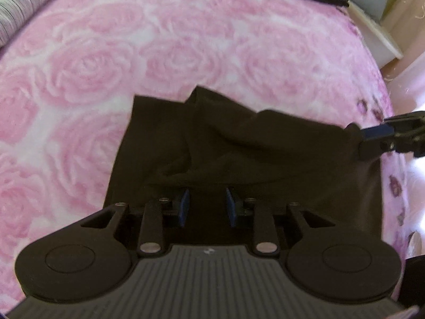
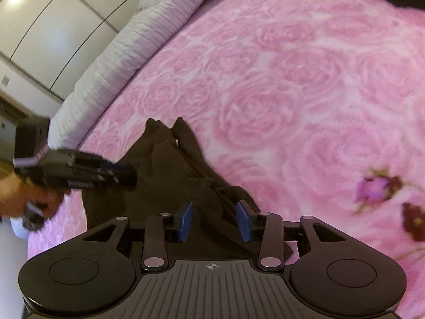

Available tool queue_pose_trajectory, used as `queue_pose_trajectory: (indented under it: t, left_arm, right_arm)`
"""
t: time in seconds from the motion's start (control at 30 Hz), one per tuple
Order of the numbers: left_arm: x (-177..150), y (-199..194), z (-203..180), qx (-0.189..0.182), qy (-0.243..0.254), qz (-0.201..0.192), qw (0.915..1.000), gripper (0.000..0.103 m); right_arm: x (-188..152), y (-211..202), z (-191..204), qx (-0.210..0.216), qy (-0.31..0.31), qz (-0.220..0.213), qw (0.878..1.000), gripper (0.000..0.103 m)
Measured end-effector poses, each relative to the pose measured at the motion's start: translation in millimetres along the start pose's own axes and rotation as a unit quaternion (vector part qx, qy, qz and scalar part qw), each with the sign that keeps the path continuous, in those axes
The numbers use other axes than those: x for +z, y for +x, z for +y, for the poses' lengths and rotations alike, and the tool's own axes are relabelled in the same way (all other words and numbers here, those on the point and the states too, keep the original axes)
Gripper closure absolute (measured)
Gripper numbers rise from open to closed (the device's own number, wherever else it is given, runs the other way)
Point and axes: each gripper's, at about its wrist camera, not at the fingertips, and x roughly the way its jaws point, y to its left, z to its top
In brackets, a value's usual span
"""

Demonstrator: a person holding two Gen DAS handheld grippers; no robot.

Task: Fold clothes
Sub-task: 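Lower the folded end onto the shirt and open the left tool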

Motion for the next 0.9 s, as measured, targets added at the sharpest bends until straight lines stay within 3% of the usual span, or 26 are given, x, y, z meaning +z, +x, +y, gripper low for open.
queue_pose_trajectory:
  t: [0.1,0.3,0.43,0.5,0.6,0.67,0.73,0.83,0.9]
  left_arm:
    - [-2,3,3,-0.004,-0.001,-0.005,1.0,0.076]
    - [-4,-18,5,0.011,0.005,-0.013,0.9998,0.079]
    - [-15,-50,21,0.015,-0.052,-0.046,0.9975,0.079]
    - [-20,-53,28,0.007,-0.079,-0.05,0.9956,0.079]
    - [-23,-43,30,0.008,-0.086,-0.042,0.9954,0.079]
    - [-22,-26,27,0.01,-0.074,-0.036,0.9965,0.08]
    - [-17,-9,23,0.021,-0.059,-0.036,0.9974,0.08]
    - [-9,3,19,0.032,-0.041,-0.039,0.9979,0.078]
    - [-7,5,18,0.034,-0.032,-0.037,0.9982,0.078]
  right_arm:
    - [2,11,-6,-0.01,0.012,-0.003,1.0,0.063]
    - [11,10,-5,-0.068,-0.039,-0.011,0.997,0.062]
    - [18,-4,12,-0.083,-0.079,-0.023,0.993,0.062]
    - [20,-7,35,-0.077,-0.143,-0.033,0.986,0.062]
    - [22,10,69,-0.009,-0.211,-0.02,0.977,0.062]
    - [20,31,79,0.024,-0.223,0.004,0.974,0.062]
    - [18,51,86,0.023,-0.241,0.027,0.97,0.062]
    - [15,78,86,-0.015,-0.287,0.05,0.957,0.063]
    - [21,85,76,-0.038,-0.285,0.045,0.957,0.063]
